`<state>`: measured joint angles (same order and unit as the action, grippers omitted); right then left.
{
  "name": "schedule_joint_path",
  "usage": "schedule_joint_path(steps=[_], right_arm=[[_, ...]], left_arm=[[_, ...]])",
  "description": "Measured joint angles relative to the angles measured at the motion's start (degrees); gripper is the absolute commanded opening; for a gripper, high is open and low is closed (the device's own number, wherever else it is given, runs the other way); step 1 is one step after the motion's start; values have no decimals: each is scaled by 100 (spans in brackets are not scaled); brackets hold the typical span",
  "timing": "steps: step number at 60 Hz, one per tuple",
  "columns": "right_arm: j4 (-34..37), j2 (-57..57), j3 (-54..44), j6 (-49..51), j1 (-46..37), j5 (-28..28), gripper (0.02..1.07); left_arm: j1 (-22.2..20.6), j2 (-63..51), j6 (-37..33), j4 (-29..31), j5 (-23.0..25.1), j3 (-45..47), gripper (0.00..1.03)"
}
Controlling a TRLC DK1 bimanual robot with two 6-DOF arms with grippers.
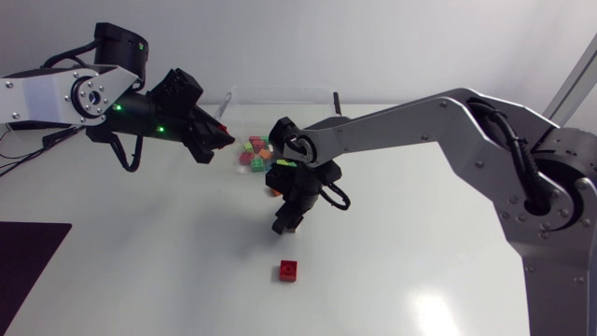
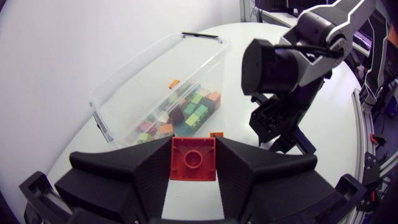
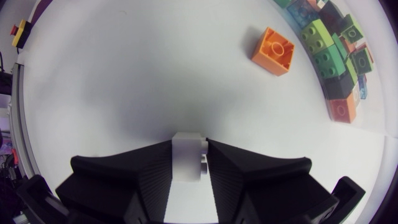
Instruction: Place the duplo bricks in the container
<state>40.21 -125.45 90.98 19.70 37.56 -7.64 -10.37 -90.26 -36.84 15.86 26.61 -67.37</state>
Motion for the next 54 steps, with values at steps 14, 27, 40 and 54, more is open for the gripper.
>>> schedule_joint_path(steps=[14,27,40,54], right_arm=[[122,133,-87,2,-63,-7,28],[157,824,-474,0,-313,-136,28],[157,1488,-660,0,-514,-275,28],[168,2052,-745,2,-697,-328,28]], left_arm=[[7,-262,560,-402,0,-662,32],[-63,-813,979,-544,4,-1272,32],[-153,-1620,1296,-708,-149,-1982,32],[-396,-2465,1620,-1029,-713,-2767,60]])
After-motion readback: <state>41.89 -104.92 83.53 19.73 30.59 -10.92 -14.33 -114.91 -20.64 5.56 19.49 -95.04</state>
